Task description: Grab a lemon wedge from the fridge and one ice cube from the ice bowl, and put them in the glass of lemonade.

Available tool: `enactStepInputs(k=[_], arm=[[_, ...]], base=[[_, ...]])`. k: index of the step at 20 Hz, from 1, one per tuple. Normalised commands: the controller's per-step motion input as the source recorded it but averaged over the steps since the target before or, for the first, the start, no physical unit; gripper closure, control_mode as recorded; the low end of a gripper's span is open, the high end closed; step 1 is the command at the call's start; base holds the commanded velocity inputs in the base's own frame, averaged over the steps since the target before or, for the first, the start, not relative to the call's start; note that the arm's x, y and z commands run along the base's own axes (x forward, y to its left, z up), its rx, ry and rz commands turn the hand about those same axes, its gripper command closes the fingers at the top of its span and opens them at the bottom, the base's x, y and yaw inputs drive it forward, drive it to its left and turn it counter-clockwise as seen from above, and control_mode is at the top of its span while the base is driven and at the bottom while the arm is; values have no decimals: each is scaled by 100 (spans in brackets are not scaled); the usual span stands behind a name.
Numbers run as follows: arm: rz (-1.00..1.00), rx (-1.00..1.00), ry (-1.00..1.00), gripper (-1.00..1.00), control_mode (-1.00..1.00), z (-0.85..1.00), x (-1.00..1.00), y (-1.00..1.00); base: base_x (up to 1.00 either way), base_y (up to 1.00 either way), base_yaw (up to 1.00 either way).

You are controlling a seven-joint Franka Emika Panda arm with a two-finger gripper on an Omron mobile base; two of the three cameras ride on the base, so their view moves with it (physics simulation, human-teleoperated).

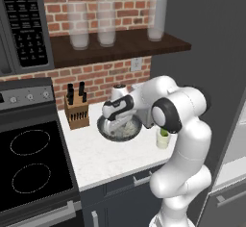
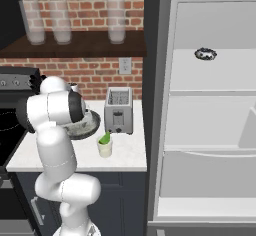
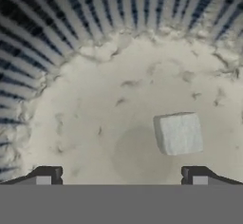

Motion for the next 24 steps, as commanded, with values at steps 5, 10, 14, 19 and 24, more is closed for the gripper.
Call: enactStepInputs(k=[5,10,14,19,24], arm=[[0,3,0,-100,-100,0,13,-23],[5,1,1,-100,-100,-4,0,-3],[14,0,0,-100,-100,-4,0,0],[16,0,0,-100,-100,-1,-12,0],[15,0,0,-100,-100,-9,-1,0]], base=[[0,0,0],[0,0,0],[0,0,0],[0,0,0],[0,0,0]])
